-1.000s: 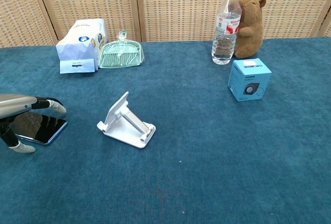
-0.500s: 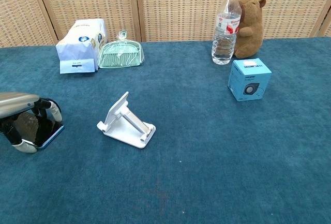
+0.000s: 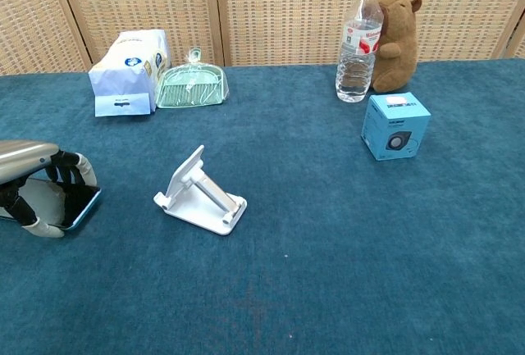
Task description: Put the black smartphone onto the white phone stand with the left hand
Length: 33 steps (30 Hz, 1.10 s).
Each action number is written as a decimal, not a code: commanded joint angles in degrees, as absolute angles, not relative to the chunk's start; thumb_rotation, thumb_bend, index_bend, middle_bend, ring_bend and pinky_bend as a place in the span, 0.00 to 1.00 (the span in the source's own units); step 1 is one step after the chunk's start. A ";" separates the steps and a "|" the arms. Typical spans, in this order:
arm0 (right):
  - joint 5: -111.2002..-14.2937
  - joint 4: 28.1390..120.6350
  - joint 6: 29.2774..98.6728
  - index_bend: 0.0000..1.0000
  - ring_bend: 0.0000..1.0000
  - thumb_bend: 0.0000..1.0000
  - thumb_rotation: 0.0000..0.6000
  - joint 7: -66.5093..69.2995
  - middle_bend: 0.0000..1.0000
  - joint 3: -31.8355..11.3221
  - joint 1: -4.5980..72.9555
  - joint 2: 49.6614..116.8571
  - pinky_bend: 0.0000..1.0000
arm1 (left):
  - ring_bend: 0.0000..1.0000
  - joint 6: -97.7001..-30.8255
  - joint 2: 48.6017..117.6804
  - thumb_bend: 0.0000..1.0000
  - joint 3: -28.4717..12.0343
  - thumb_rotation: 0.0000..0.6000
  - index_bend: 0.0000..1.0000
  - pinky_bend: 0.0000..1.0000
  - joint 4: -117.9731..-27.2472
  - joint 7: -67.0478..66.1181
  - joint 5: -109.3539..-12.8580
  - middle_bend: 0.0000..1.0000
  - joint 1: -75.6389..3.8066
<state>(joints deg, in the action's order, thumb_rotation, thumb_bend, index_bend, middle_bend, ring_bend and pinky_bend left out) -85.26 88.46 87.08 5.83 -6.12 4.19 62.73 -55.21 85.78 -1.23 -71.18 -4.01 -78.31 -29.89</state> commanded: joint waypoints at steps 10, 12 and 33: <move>-85.18 88.51 86.85 0.00 0.00 0.00 1.00 5.57 0.00 -6.07 4.28 62.82 0.00 | 0.44 -60.36 82.62 0.15 -2.45 1.00 0.48 0.31 -74.46 2.55 -81.59 0.43 -29.01; -85.09 88.49 86.76 0.00 0.00 0.00 1.00 5.54 0.00 -6.09 4.31 62.82 0.00 | 0.44 -61.69 81.55 0.15 -3.00 1.00 0.48 0.31 -75.78 5.02 -82.40 0.43 -28.90; -83.42 87.97 84.40 0.00 0.00 0.00 1.00 4.92 0.00 -6.39 5.24 63.24 0.00 | 0.44 -69.66 88.84 0.12 -4.12 1.00 0.48 0.31 -71.46 54.17 -94.37 0.43 -35.01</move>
<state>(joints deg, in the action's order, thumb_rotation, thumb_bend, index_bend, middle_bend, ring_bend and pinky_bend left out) -83.58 88.03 84.55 4.98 -6.33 5.15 63.20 -70.72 86.55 -4.52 -73.89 49.56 -93.95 -33.39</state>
